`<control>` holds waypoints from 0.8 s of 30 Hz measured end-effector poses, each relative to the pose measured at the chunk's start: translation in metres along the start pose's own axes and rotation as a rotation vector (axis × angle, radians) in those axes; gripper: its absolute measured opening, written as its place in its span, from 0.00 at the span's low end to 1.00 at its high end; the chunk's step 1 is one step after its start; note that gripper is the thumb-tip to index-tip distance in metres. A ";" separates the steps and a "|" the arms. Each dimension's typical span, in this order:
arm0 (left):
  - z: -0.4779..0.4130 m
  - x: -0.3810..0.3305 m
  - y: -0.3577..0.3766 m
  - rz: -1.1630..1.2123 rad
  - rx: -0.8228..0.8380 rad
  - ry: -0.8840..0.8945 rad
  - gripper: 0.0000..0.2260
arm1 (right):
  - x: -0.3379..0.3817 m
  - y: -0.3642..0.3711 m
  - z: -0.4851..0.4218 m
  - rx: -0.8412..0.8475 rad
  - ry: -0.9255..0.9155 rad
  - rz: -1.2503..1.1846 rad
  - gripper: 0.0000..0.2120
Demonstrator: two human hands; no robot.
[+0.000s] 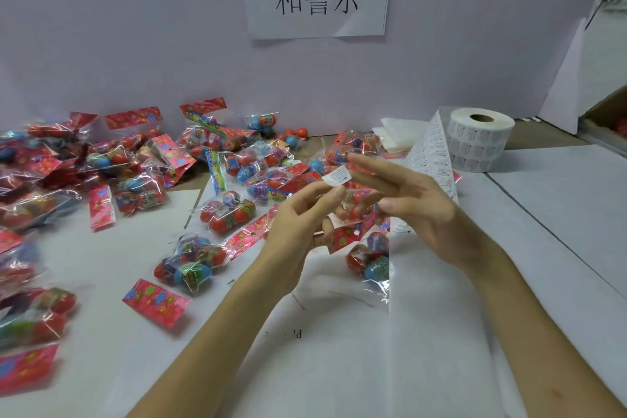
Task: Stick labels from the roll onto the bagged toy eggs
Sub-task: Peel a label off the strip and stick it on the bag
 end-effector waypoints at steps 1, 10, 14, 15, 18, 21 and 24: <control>0.000 0.000 -0.002 -0.008 -0.044 0.005 0.14 | -0.002 0.005 -0.001 0.028 0.005 0.017 0.31; 0.000 0.002 -0.019 0.001 -0.272 -0.042 0.05 | -0.011 0.011 -0.005 -0.053 0.029 0.072 0.25; 0.002 -0.003 -0.016 -0.234 -0.306 0.105 0.04 | -0.015 -0.001 -0.007 -0.349 0.016 0.496 0.17; 0.002 -0.006 -0.015 -0.354 -0.323 0.172 0.04 | -0.013 -0.003 -0.006 -0.399 -0.024 0.572 0.16; 0.007 -0.011 -0.007 -0.713 -0.339 0.355 0.04 | -0.006 -0.004 -0.003 -0.458 -0.209 0.671 0.12; 0.011 -0.012 0.000 -0.886 -0.309 0.451 0.04 | -0.006 0.000 -0.003 -0.417 -0.285 0.778 0.09; 0.013 -0.011 0.003 -0.974 -0.296 0.500 0.04 | -0.007 0.004 -0.003 -0.388 -0.299 0.804 0.06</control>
Point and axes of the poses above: each hand's wrist, its own z-axis away from the middle knuckle, its own y-axis out of the palm, x = y × z, the point moved 5 cm from there along -z, towards the middle knuckle, and after that the axes turned 6 degrees about -z, right-handed, at the moved point
